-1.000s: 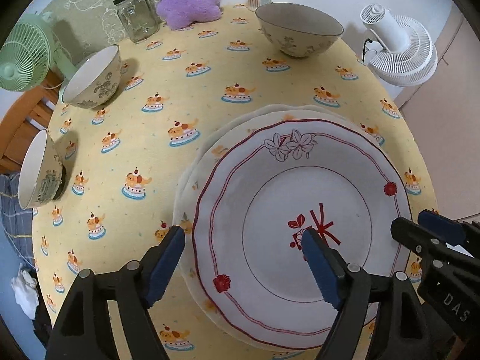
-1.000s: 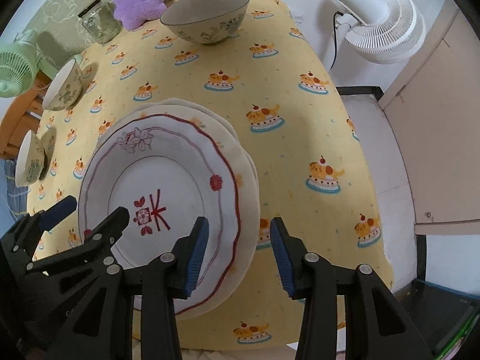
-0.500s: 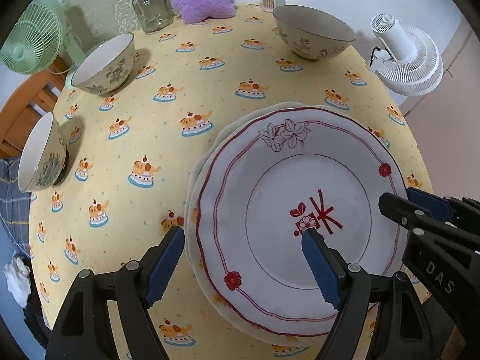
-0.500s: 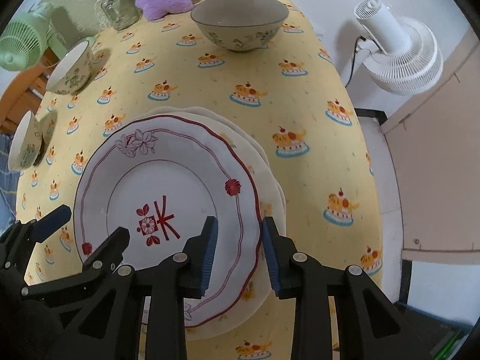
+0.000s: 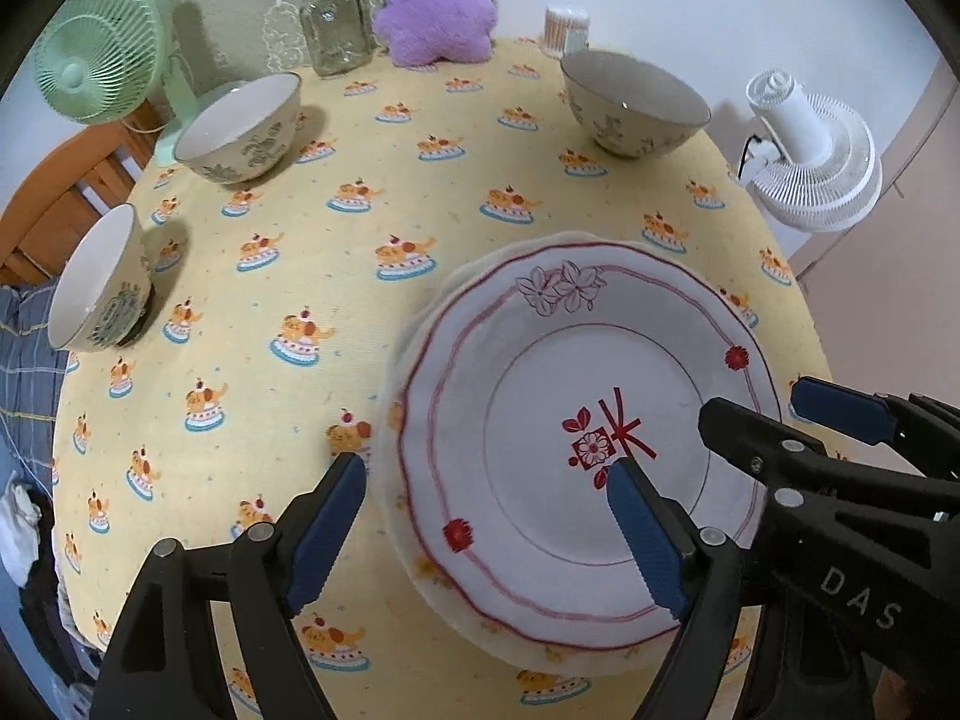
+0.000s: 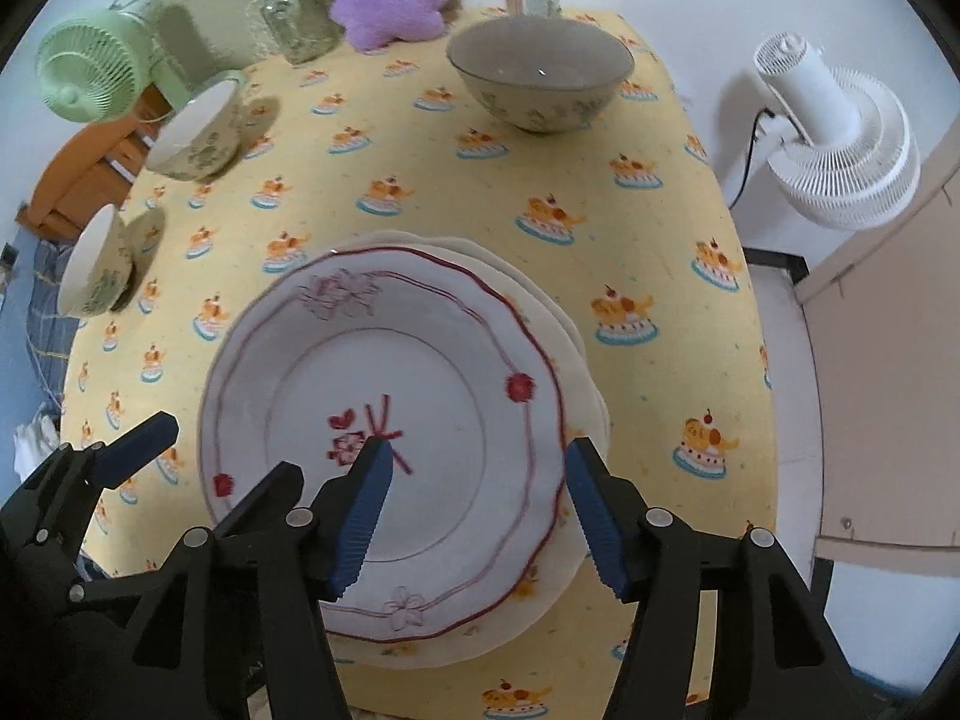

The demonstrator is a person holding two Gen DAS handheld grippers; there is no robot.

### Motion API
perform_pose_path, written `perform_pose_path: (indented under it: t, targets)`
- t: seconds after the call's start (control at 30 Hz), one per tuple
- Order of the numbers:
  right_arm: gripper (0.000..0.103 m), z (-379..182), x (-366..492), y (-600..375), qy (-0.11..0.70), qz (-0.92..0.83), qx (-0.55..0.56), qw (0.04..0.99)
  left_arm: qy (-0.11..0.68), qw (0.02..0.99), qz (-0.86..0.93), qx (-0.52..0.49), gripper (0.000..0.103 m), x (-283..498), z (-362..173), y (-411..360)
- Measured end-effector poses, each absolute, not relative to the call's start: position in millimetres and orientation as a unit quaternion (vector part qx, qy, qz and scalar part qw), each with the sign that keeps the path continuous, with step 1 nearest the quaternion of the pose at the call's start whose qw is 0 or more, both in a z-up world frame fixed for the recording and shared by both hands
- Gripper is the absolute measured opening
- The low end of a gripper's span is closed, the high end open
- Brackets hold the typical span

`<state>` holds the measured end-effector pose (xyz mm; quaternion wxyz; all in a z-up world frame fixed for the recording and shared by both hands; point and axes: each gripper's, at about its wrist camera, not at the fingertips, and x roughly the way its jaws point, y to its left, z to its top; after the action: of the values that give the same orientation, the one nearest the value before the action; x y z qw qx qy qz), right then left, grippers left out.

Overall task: Organize plates and bowls
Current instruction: 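Open both grippers and lift them away from the plate stack, then move both grippers to the large grey bowl and grasp its rim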

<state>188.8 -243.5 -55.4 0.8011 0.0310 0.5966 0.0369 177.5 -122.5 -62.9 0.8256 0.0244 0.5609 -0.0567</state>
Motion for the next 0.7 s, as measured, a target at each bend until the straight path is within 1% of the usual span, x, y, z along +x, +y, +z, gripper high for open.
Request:
perform_pose_path:
  t: [0.1, 0.27, 0.7]
  targets:
    - [0.064, -45.9, 185.1, -231.1, 0.587, 0.038, 0.031, 0.808, 0.549, 0.834, -0.061, 0.020, 0.088, 173.6, -54.1, -109.6]
    - [0.065, -28.7, 177.9, -198.9, 0.574, 0.023, 0.032, 0.818, 0.540, 0.839, -0.074, 0.011, 0.088, 171.0, -42.5, -78.4]
    - [0.065, 1.4, 158.7, -93.7, 0.539, 0.003, 0.043, 0.841, 0.518, 0.851, -0.088, 0.022, 0.088, 162.5, -17.6, 27.9]
